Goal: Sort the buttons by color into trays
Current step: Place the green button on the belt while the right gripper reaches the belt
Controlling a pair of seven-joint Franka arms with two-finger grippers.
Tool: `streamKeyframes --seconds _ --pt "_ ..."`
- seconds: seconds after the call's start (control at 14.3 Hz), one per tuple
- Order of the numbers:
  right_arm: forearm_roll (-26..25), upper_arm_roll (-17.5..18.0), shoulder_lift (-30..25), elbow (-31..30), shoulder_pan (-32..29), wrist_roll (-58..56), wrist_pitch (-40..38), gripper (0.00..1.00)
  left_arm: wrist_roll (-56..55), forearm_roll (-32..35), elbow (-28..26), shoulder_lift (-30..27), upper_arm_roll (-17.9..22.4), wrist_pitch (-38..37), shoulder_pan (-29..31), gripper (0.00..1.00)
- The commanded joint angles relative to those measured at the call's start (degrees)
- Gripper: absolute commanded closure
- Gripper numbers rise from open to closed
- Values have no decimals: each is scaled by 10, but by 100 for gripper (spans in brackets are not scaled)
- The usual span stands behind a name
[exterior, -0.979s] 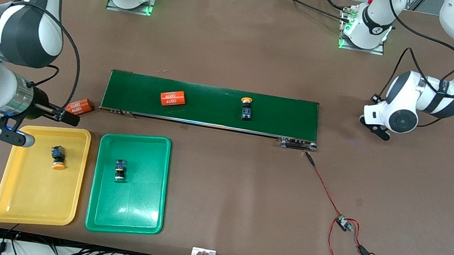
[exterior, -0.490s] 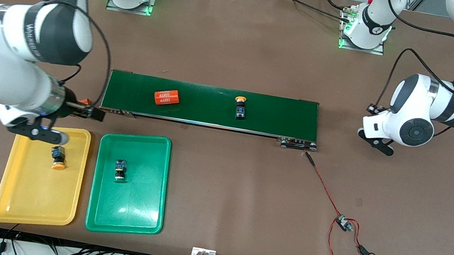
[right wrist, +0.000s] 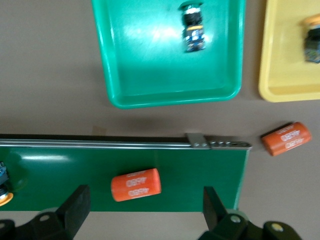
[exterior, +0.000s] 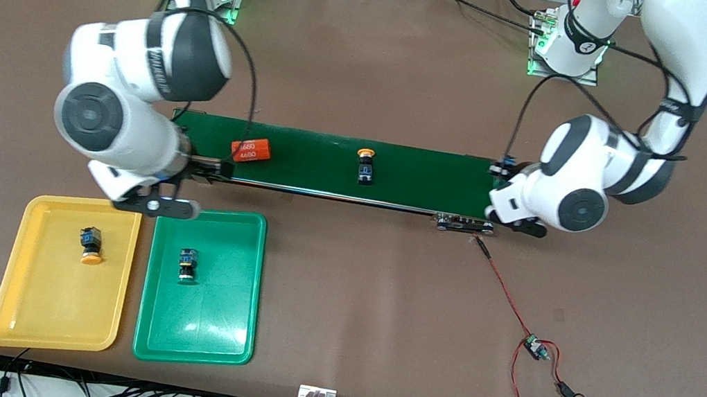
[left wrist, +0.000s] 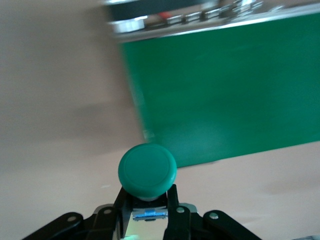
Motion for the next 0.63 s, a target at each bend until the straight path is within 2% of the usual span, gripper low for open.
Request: streamKeyframes --seconds 0.0,0.21,0.28,0.42,0.56 --pt "2 -4 10 -3 43 59 5 0 -25 -52 56 42 2 4 -8 71" --pt "4 2 19 -4 67 62 8 0 -24 -84 56 54 -4 52 -15 71" --pt "4 11 23 -4 73 64 9 0 -24 -84 56 59 -4 52 -15 66" --pt "3 22 36 -4 86 65 18 0 -20 -84 56 54 -4 49 -15 0" --pt "9 27 43 -4 90 66 24 0 -24 -84 56 32 -5 42 -14 0"
